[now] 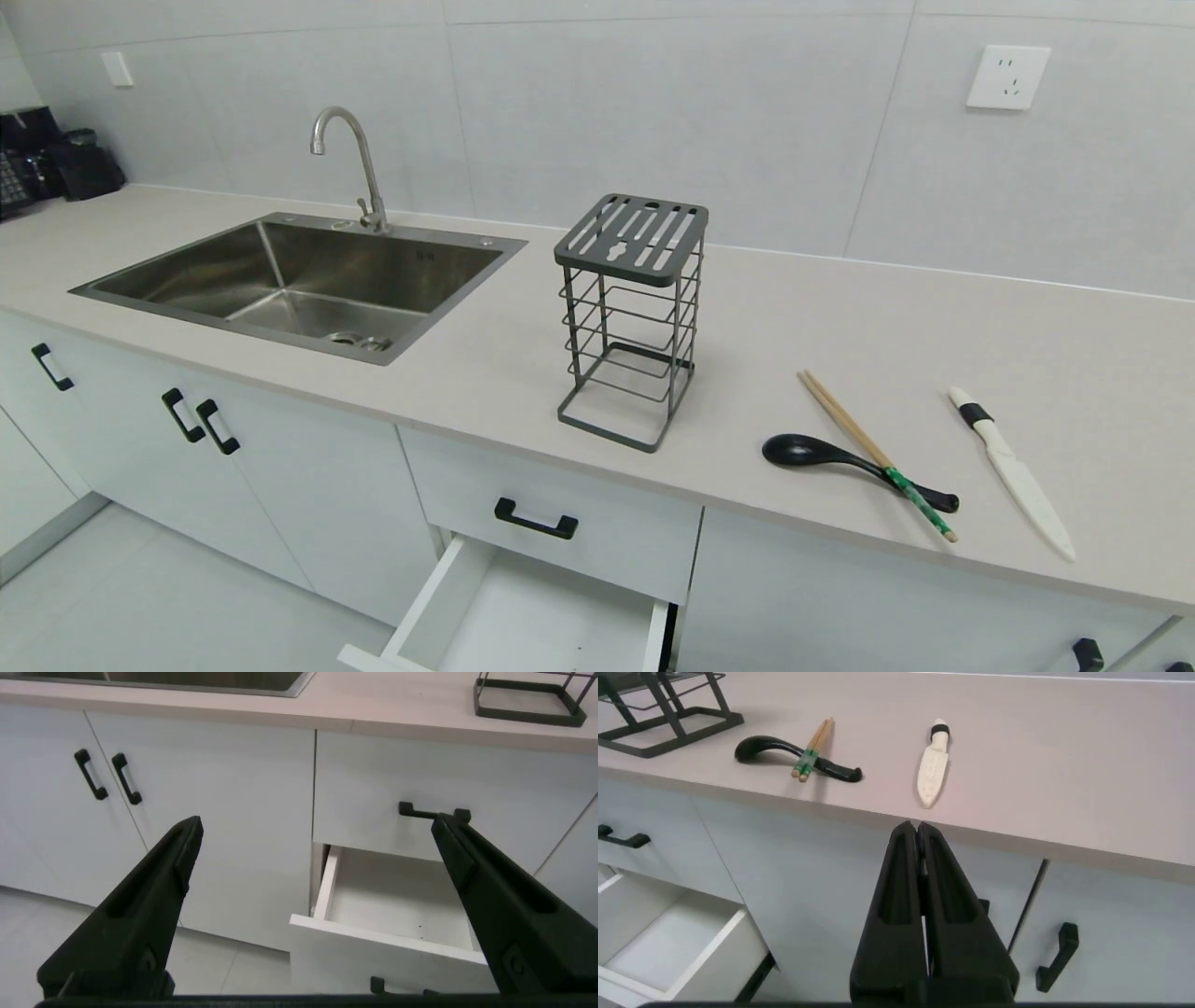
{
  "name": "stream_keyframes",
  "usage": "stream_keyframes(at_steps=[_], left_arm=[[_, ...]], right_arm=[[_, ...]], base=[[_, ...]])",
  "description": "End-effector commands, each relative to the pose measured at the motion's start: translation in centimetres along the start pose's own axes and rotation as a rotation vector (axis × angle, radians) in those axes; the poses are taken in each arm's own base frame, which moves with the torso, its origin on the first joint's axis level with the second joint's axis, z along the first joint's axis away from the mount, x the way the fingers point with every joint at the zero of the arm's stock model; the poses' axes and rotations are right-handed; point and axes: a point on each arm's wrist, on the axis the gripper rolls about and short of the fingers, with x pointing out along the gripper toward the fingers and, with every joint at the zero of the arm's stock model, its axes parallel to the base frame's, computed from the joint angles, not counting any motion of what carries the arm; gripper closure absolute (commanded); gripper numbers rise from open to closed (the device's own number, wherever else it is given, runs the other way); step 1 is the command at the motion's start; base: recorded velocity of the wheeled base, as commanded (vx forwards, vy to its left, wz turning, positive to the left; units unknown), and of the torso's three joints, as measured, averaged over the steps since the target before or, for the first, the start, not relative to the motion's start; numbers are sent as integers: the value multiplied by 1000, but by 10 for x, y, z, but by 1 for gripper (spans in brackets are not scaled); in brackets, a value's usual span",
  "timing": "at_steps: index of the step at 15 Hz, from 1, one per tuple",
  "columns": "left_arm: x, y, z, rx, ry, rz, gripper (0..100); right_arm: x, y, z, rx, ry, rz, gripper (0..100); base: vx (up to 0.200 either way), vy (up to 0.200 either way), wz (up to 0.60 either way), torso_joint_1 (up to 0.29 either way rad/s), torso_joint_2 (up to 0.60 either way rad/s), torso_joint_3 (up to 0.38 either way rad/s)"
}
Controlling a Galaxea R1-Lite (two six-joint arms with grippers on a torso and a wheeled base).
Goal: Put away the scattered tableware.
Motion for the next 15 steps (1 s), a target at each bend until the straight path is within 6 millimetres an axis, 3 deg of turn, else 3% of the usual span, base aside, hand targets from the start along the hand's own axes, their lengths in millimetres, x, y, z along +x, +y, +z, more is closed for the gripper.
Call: stream_keyframes(at_steps=[1, 8, 10, 11, 13, 15], left_arm=[[0, 0, 0, 0, 1, 0, 0], [0, 0, 0, 0, 1, 0, 0], [0, 0, 0, 0, 1, 0, 0], [0, 0, 0, 0, 1, 0, 0], [0, 0, 0, 0, 1, 0, 0], [0, 0, 0, 0, 1, 0, 0]], right_arm=[[0, 0, 0, -2, 2, 2, 0], [0, 0, 1, -23, -4, 5, 0], [-16, 1, 71, -28, -291, 18, 0], [-22, 2, 97, -35, -344, 53, 0], [-24, 4, 112, -45, -330, 121, 0], [-7, 6, 125, -45, -193, 215, 0]], base=[[0, 0, 0, 0, 0, 0], [0, 0, 0, 0, 0, 0], [0, 0, 0, 0, 0, 0], [0, 0, 0, 0, 0, 0], [0, 0, 0, 0, 0, 0], [0, 0, 0, 0, 0, 0]])
